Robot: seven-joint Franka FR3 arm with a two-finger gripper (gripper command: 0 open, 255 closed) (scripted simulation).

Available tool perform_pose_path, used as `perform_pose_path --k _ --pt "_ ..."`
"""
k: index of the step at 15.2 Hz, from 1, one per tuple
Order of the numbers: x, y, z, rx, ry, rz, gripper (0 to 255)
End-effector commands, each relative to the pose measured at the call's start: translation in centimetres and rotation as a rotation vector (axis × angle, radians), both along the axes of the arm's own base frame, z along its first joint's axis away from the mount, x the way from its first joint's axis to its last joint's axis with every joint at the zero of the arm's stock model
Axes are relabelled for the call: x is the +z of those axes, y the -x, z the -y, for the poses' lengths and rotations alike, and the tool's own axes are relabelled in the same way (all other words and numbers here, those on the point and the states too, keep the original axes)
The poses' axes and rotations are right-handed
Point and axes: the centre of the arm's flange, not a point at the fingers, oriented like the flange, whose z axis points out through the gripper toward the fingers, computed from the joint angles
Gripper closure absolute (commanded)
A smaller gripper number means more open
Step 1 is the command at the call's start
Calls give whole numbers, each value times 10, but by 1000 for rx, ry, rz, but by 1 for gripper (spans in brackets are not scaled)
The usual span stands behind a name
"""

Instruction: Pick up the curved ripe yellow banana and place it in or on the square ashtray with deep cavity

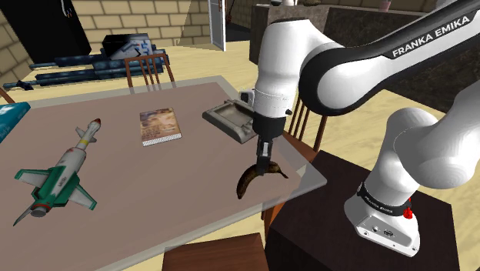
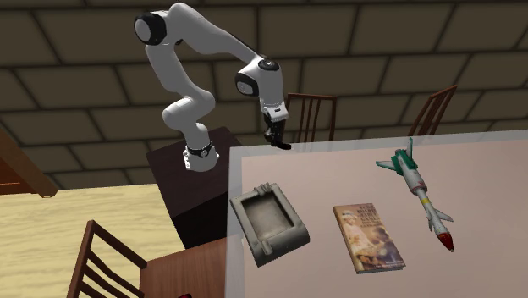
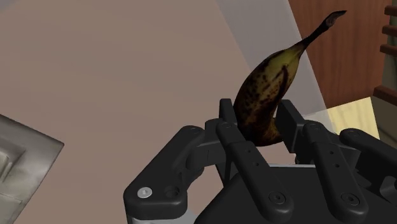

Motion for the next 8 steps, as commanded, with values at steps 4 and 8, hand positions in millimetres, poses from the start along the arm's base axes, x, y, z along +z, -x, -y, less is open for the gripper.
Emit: perform_pose_path --k 4,8 --pt "26 0 1 0 0 -1 255" --pt "47 0 1 0 0 -1 255"
